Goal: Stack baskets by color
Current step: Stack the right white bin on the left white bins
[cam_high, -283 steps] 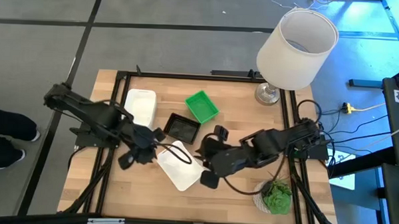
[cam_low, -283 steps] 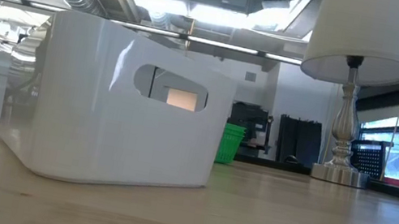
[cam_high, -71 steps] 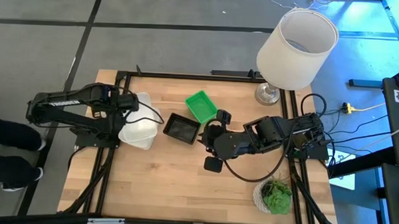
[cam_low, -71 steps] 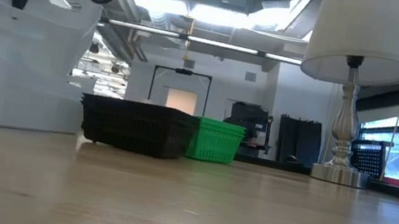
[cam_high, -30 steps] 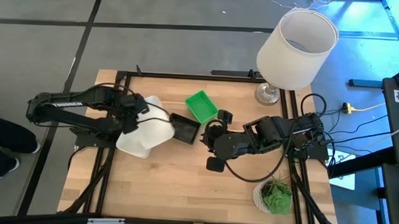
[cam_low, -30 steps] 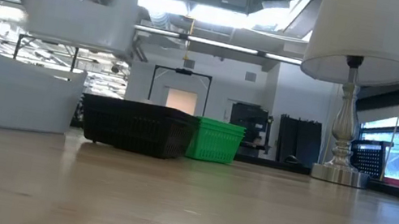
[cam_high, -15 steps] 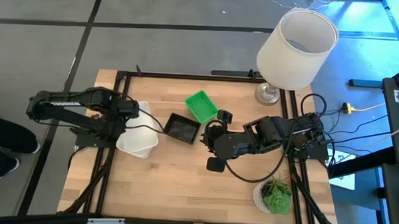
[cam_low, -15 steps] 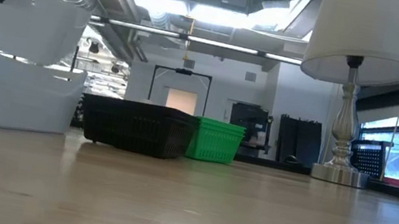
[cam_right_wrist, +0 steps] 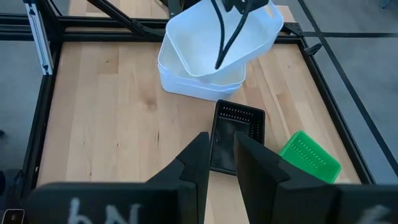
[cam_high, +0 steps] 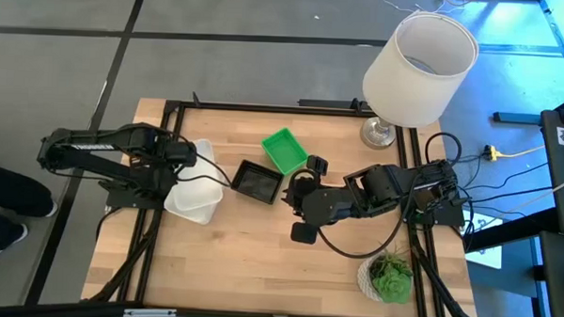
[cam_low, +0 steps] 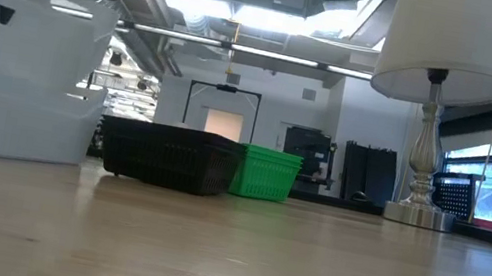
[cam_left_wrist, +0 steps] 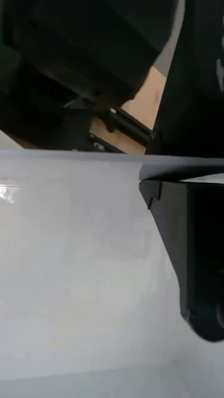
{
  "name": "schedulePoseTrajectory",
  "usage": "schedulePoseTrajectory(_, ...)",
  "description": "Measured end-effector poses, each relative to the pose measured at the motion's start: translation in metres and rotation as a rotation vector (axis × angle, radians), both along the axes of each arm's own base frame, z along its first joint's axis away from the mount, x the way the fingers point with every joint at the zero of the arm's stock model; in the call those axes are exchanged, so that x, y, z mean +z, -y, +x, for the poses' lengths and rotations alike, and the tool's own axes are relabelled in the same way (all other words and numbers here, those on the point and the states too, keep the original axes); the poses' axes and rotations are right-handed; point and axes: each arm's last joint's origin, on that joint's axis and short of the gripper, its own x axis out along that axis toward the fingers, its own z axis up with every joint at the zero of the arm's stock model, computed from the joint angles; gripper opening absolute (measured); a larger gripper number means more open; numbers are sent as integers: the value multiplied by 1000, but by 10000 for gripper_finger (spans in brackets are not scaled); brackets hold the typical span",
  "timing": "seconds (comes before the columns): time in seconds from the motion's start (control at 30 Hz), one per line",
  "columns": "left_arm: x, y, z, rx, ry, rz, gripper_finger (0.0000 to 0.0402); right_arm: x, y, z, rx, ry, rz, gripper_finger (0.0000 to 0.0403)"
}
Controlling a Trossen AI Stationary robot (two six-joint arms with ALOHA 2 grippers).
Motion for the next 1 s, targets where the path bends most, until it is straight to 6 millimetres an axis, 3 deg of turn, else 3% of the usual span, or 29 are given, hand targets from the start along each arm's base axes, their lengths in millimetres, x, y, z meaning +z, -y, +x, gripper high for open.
schedulePoseTrajectory(0.47,0,-1,0,122,32,18,0,0,0,0,2,3,-1,74)
schedulePoseTrajectory(0.9,-1,2,0,436,107,-105,0,0,0,0,2,3,-1,74)
schedulePoseTrajectory(1.0,-1,3,0,400,93,-153,0,0,0,0,5,2,-4,74)
